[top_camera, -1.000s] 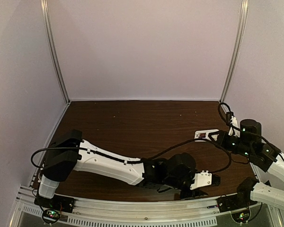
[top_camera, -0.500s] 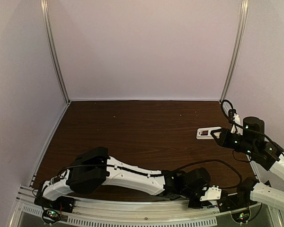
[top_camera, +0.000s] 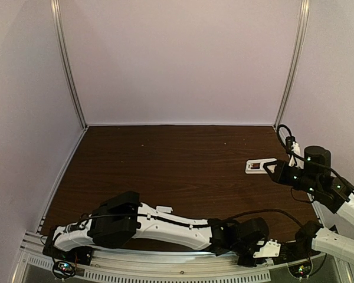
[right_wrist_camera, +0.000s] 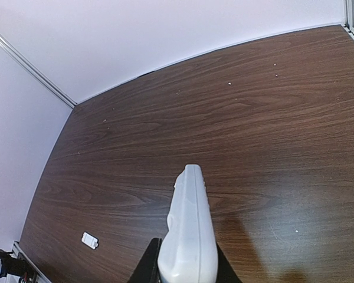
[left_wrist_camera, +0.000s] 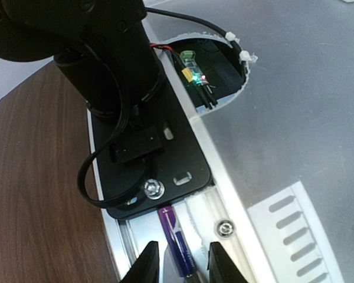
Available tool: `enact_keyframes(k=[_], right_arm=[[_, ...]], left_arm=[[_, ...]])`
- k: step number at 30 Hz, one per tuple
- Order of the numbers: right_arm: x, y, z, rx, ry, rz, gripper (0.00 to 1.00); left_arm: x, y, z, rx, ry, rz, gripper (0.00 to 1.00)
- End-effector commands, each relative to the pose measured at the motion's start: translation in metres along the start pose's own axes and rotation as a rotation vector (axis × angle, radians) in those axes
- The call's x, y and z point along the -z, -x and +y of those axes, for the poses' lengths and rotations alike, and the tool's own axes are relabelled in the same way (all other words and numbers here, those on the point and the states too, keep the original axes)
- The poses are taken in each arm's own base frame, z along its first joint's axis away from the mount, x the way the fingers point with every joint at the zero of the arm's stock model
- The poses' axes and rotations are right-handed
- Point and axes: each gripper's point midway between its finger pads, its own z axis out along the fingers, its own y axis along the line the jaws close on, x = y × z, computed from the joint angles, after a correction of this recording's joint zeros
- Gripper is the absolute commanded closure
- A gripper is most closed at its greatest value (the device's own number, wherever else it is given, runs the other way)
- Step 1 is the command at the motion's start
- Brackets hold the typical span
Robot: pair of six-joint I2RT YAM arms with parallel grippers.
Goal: Load the batteries into the remote control
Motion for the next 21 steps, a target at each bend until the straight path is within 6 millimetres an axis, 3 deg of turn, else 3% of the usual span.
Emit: enact_keyframes(k=[1, 16, 21], right_arm=[[0.006, 0.008, 0.003, 0.005, 0.008, -0.024, 1.0], [0.008, 0.009, 0.001, 0.009, 0.001, -0.035, 1.0], [0.009, 0.009, 0.0, 0.009, 0.001, -0.038, 1.0]], left_arm=[[-0.013, -0.02, 0.009, 0.025, 0.05, 0.066, 0.71], [-0.004, -0.061, 0.045, -0.017, 0.274, 0.275, 0.81], [0.0, -0.064, 0.04, -0.005, 0.254, 0.28, 0.84]])
